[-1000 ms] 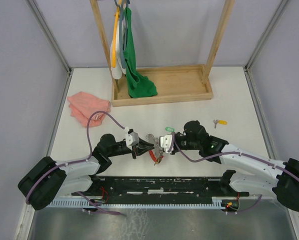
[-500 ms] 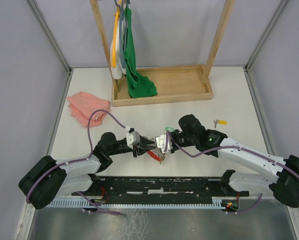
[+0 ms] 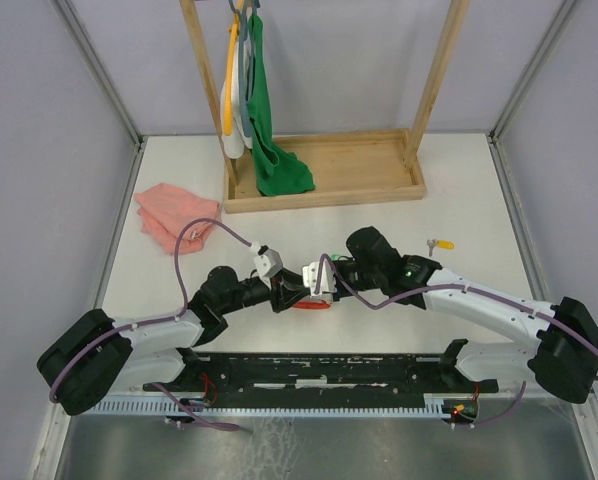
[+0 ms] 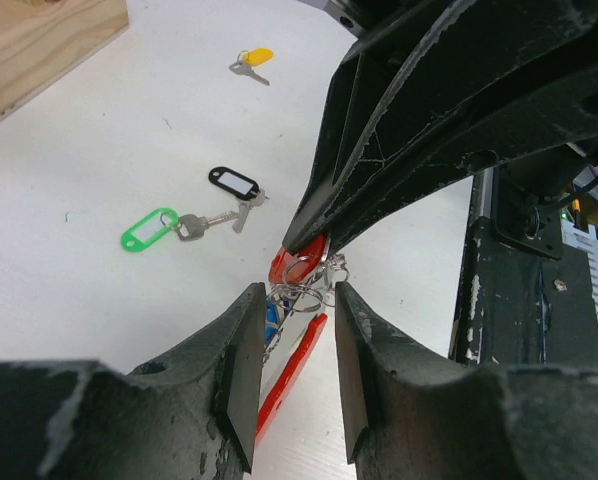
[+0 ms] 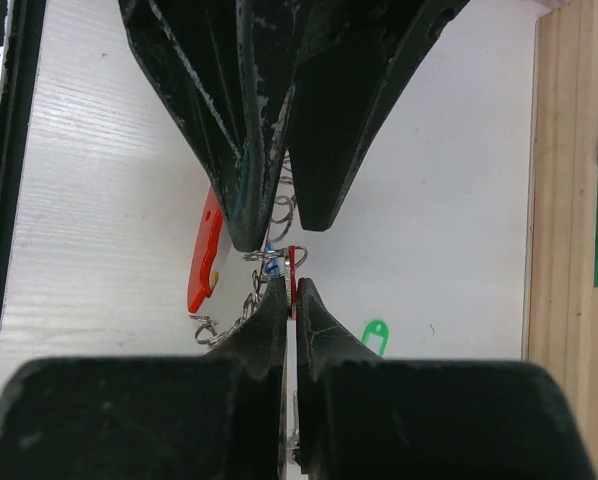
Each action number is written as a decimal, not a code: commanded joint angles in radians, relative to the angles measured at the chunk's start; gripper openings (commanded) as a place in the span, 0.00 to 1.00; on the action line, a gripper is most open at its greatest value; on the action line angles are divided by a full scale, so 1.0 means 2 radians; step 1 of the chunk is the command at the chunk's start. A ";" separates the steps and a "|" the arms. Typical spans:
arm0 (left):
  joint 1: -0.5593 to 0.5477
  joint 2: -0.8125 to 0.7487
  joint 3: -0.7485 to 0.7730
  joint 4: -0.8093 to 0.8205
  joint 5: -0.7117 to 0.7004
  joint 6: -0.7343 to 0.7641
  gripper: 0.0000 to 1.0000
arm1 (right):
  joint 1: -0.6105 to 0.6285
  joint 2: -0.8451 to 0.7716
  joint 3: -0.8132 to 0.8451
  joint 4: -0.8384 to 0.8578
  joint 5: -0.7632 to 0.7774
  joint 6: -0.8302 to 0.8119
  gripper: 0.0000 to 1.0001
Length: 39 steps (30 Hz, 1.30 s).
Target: Put the keys on the keyring
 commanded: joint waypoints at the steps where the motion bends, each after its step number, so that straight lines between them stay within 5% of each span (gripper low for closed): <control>1: -0.012 0.002 0.019 -0.010 -0.064 -0.055 0.41 | 0.006 0.002 0.034 0.020 0.017 0.026 0.01; 12: -0.041 -0.031 0.007 -0.029 -0.158 -0.141 0.41 | 0.015 0.007 0.050 0.004 0.036 0.063 0.01; 22: -0.071 -0.113 0.018 -0.124 -0.215 -0.157 0.42 | 0.020 0.009 0.058 -0.004 0.061 0.096 0.01; 39: -0.149 -0.055 0.049 -0.135 -0.336 -0.108 0.40 | 0.025 0.021 0.081 -0.024 0.095 0.148 0.01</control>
